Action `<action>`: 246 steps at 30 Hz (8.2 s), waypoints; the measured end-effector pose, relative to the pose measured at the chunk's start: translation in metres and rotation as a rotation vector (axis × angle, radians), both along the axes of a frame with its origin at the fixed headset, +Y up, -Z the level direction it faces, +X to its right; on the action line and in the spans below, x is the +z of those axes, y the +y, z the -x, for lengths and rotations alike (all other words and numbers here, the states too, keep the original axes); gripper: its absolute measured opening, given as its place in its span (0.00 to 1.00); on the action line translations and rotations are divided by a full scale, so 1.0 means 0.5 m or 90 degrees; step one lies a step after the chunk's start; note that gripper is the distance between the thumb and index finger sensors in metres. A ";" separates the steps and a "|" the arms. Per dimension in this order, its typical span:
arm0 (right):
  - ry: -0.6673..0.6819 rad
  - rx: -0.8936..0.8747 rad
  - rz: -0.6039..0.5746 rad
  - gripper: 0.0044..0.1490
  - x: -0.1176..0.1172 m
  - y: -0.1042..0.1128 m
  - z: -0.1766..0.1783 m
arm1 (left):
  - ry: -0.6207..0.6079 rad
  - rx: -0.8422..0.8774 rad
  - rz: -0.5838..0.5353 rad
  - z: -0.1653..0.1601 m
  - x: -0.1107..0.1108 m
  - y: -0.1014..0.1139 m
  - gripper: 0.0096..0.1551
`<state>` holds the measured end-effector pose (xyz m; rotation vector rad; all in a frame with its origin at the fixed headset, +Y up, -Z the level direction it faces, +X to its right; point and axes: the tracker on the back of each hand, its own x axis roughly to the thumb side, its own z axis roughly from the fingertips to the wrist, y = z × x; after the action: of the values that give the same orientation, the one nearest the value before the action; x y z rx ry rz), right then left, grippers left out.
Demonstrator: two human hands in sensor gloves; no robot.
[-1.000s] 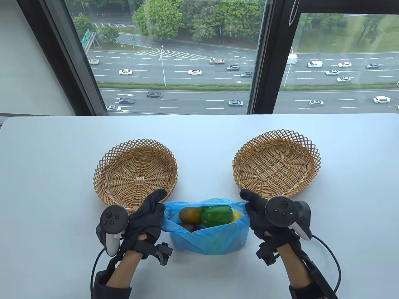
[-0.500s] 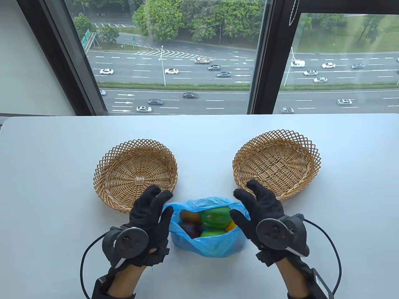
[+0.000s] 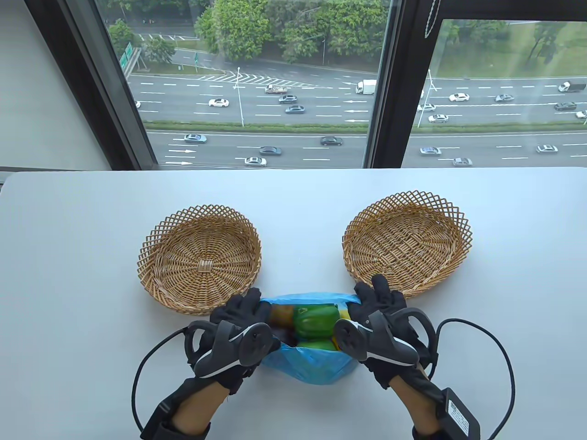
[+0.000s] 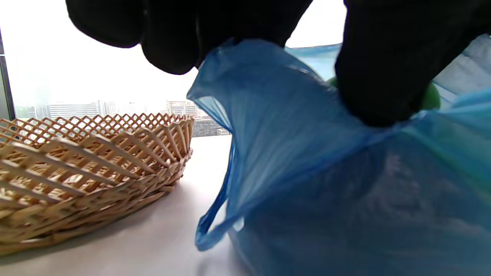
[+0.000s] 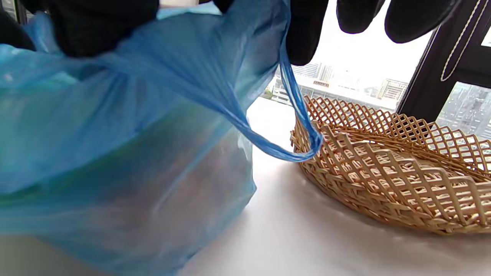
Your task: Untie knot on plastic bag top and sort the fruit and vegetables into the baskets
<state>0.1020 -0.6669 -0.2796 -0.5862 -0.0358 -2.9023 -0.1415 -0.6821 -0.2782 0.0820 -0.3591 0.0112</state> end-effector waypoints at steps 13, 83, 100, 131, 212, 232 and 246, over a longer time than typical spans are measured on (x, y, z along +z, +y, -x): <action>0.037 -0.040 0.032 0.70 -0.004 -0.005 -0.006 | 0.077 0.159 -0.142 0.029 -0.034 -0.021 0.38; 0.056 -0.031 0.235 0.82 -0.051 -0.122 -0.037 | -0.088 0.099 0.345 0.033 -0.026 -0.138 0.58; 0.073 -0.266 0.044 0.39 -0.021 0.006 -0.092 | -0.116 0.270 0.097 0.068 -0.017 -0.057 0.45; -0.074 -0.315 0.289 0.45 -0.111 -0.143 -0.124 | -0.127 0.349 0.358 0.057 -0.056 -0.157 0.65; 0.332 -0.221 -0.385 0.62 0.137 -0.017 0.124 | -0.245 0.561 0.090 0.037 0.006 -0.064 0.65; 0.355 -0.231 -0.419 0.72 0.151 -0.017 0.132 | -0.262 0.644 0.150 0.037 -0.001 -0.068 0.66; 0.309 -0.286 -0.330 0.62 0.116 -0.003 0.085 | -0.145 0.534 -0.035 0.101 -0.009 -0.034 0.60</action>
<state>0.0595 -0.6686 -0.2217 -1.2904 0.9896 -2.8691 -0.1922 -0.6993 -0.2827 0.2818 -0.5307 0.8451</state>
